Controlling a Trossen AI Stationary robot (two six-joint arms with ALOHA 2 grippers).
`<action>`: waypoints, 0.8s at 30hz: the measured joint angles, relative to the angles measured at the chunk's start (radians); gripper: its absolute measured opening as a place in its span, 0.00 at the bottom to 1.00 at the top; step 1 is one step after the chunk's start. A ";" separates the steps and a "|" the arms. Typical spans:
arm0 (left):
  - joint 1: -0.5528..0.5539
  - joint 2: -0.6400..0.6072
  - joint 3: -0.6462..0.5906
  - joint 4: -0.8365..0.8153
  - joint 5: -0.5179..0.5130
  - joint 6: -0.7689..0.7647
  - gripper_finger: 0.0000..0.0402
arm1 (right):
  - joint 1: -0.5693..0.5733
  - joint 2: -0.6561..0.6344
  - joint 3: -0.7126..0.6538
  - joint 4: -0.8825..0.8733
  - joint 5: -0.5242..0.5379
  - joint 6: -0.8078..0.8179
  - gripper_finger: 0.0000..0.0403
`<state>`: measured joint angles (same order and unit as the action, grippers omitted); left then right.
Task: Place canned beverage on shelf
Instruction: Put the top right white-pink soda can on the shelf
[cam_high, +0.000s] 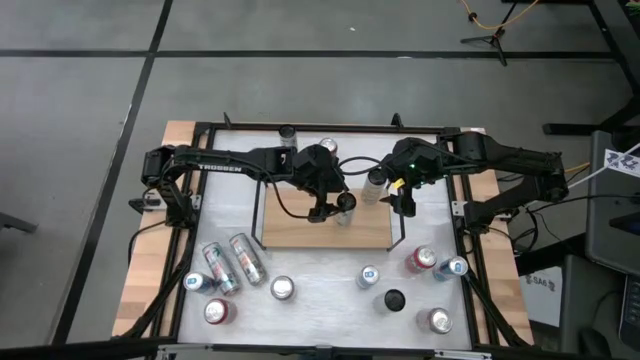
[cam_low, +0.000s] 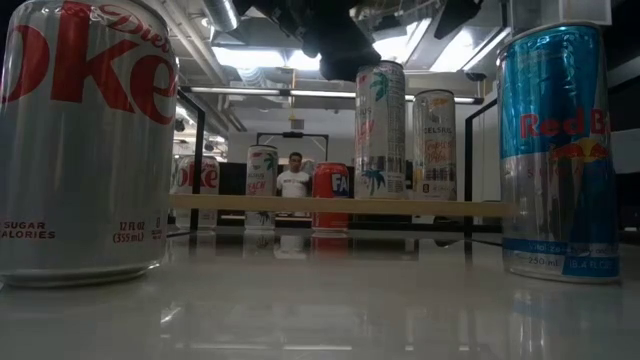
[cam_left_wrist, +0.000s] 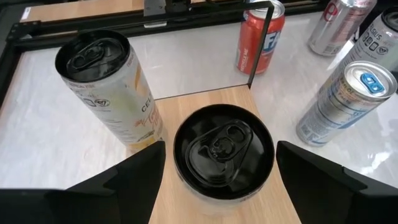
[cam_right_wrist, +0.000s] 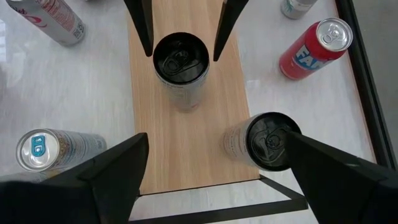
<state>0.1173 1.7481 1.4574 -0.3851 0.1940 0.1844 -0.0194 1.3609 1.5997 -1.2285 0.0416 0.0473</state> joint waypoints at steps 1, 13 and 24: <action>0.000 0.000 0.000 -0.001 0.000 0.000 0.75 | 0.000 0.000 0.000 0.000 0.000 0.000 0.92; -0.015 0.042 -0.005 0.020 -0.001 0.001 0.75 | 0.000 0.000 0.000 0.001 0.000 0.000 0.92; -0.044 0.066 -0.005 0.043 -0.100 0.005 0.75 | 0.000 0.000 0.000 0.000 -0.002 0.000 0.92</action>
<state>0.0733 1.8145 1.4525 -0.3416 0.0940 0.1898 -0.0193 1.3613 1.5997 -1.2282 0.0394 0.0475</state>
